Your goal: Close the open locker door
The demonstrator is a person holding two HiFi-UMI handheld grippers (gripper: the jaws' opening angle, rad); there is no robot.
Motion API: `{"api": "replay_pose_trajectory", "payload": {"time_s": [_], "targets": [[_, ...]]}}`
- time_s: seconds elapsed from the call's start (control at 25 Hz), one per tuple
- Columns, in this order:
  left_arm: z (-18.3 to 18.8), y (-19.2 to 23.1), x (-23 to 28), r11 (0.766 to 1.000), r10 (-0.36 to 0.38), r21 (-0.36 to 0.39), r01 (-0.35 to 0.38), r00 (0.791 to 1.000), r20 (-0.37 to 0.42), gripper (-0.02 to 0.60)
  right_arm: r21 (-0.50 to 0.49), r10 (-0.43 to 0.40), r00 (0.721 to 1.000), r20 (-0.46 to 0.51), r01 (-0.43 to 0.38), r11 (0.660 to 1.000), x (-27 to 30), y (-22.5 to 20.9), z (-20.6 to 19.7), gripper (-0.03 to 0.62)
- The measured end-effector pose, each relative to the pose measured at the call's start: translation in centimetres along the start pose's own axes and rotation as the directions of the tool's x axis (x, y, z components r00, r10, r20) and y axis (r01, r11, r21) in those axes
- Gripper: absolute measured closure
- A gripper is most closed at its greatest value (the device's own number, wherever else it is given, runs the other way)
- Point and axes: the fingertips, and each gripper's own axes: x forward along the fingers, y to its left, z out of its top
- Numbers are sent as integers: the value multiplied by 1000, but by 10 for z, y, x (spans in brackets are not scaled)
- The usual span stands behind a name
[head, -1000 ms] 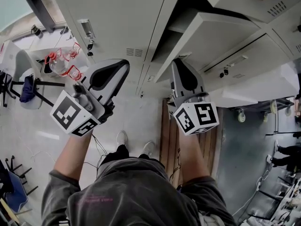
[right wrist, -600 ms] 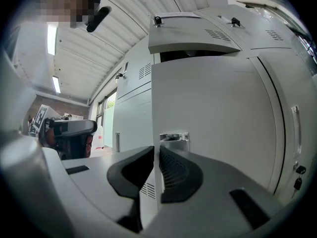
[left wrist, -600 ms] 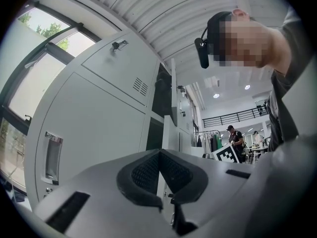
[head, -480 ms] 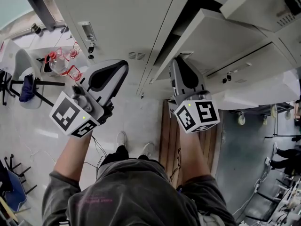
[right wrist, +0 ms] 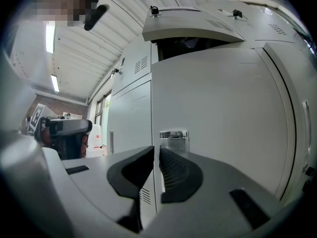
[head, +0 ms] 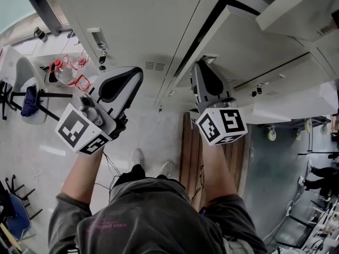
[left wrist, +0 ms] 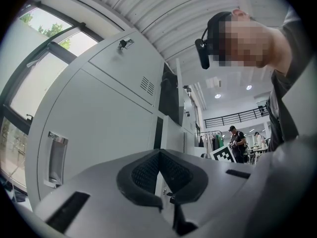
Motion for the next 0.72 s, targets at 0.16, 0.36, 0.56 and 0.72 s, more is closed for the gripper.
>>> {"api": "replay_pose_trajectory", "payload": {"time_s": [0.16, 0.36, 0.56, 0.72], "targets": [[0, 5, 0, 1000, 4, 1, -4, 1000, -1, 572, 0, -2, 1000, -1, 2, 1000, 7, -2, 0, 549], [-2, 11, 1, 1000, 11, 0, -11, 1000, -5, 572, -5, 1, 1000, -3, -1, 1000, 16, -6, -1, 549], [-4, 16, 1, 1000, 17, -1, -17, 1000, -9, 572, -6, -2, 1000, -4, 2, 1000, 24, -10, -2, 549], [-5, 20, 0, 1000, 22, -4, -22, 1000, -10, 572, -9, -1, 1000, -6, 1, 1000, 29, -10, -3, 549]]}}
